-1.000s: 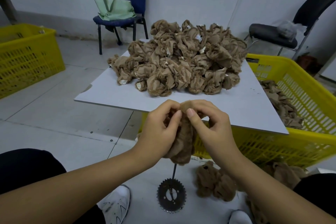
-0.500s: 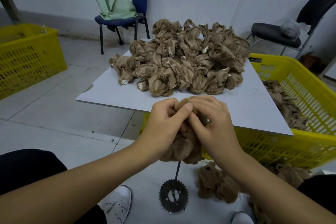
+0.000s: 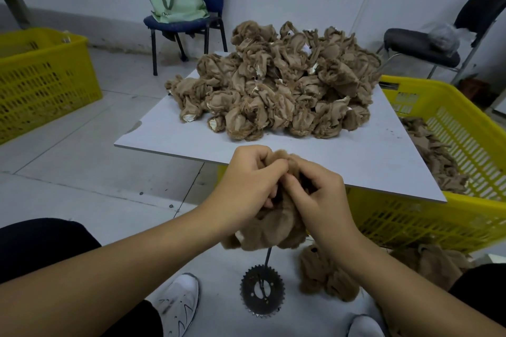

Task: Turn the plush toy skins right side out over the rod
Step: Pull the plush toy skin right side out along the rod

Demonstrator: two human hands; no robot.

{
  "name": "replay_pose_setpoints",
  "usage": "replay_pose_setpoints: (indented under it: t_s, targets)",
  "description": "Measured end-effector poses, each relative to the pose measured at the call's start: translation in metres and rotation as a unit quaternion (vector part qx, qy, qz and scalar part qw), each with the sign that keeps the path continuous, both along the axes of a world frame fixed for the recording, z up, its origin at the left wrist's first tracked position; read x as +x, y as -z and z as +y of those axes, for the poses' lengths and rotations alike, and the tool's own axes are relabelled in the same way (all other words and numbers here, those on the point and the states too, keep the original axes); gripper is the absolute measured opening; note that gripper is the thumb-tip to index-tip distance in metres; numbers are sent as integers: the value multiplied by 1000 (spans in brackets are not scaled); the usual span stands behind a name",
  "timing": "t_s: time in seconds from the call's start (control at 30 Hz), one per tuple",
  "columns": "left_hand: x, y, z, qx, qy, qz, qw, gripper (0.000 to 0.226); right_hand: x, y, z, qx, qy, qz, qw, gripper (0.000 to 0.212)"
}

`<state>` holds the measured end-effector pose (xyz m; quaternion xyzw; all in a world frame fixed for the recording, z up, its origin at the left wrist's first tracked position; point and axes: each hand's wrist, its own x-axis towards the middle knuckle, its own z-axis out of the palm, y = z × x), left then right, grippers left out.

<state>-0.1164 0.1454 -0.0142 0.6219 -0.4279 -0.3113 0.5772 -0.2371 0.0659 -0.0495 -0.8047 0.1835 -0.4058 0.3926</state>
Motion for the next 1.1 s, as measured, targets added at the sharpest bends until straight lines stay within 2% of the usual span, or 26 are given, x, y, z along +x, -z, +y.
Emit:
replay_pose_setpoints:
  t_s: [0.1,0.23,0.37,0.47,0.63,0.73,0.9,1.0,1.1]
  targets:
    - [-5,0,1,-43,0,-52,998,26,-1,1,2,-37,-30,23,999,23]
    - [-10,2,3,-86,-14,-154,984,29,-7,3,-2,-67,-64,55,994,45]
    - [-12,-1,7,-81,-21,-328,941,25,-12,2,-9,-110,-70,55,990,48]
    - [-12,-4,7,-45,-12,-394,918,24,-12,6,-13,-109,-69,57,990,46]
    - [-8,-1,0,12,-6,-377,926,24,-11,15,-12,-35,-63,62,995,22]
    - [-4,0,-4,31,-1,-290,956,27,-8,17,-8,-24,-63,69,995,20]
    - [2,-5,-8,55,39,-165,984,31,-9,15,-8,-71,-44,77,993,23]
    - [-1,-5,-5,17,34,-203,978,35,-10,12,-11,-109,-41,71,991,33]
    - [-8,-8,1,-21,30,-252,967,37,-12,10,-10,-129,-41,45,990,34]
